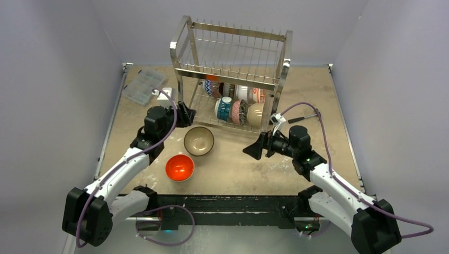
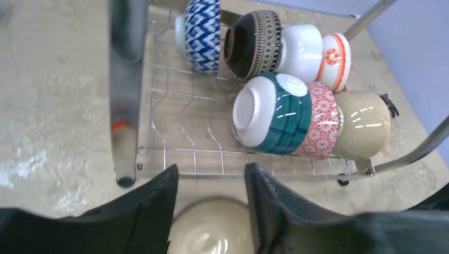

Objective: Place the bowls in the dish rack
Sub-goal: Pick up the bowl from the center of the board.

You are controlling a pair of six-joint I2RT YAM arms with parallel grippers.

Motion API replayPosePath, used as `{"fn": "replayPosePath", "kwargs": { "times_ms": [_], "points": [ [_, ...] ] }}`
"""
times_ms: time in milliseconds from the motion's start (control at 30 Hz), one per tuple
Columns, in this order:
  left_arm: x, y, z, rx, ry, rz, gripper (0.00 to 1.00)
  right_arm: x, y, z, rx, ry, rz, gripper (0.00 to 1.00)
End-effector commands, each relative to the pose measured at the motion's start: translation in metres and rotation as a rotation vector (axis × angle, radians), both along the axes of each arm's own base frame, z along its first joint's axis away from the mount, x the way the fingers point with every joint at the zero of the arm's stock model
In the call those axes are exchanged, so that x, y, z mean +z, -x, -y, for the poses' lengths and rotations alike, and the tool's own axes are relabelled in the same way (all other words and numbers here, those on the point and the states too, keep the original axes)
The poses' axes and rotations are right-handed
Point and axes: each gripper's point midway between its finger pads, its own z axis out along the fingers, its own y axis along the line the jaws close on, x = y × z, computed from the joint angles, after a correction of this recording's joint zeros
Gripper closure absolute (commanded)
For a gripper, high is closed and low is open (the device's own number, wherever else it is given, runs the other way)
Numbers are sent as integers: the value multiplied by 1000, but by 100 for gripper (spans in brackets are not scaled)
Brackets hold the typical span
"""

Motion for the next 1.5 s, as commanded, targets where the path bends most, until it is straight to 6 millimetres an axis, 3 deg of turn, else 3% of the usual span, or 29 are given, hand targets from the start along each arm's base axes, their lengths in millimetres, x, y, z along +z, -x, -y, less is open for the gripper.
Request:
{"fn": "replayPosePath", "kwargs": {
  "times_ms": [0, 100, 233, 333, 433, 600, 833, 933, 1233, 1467],
  "points": [
    [-29, 14, -24, 140, 18, -138, 45, 7, 1, -6, 41, -19, 47, 1],
    [-61, 29, -39, 233, 9, -274, 25, 6, 1, -5, 42, -17, 46, 1],
    [-101, 47, -36, 216, 24, -378, 17, 5, 1, -6, 48, -18, 42, 1],
    [-129, 57, -22, 154, 66, -440, 18, 3, 2, -6, 50, -19, 39, 1],
    [-144, 60, -3, 80, 135, -486, 23, 3, 3, -8, 59, -28, 30, 1],
    [-160, 59, 16, 11, 199, -529, 40, 4, 6, -9, 66, -43, 26, 1],
    [-152, 61, 28, -43, 261, -530, 87, 4, 8, -8, 60, -51, 22, 1],
    [-144, 65, 32, -66, 270, -516, 100, 3, 9, -9, 67, -56, 16, 1],
    [-97, 74, 65, -97, 156, -382, 100, 5, 13, -15, 116, -88, 11, 1],
    [-90, 79, 99, -118, 80, -365, 100, 10, 20, -19, 158, -133, 11, 1]
  ]
}}
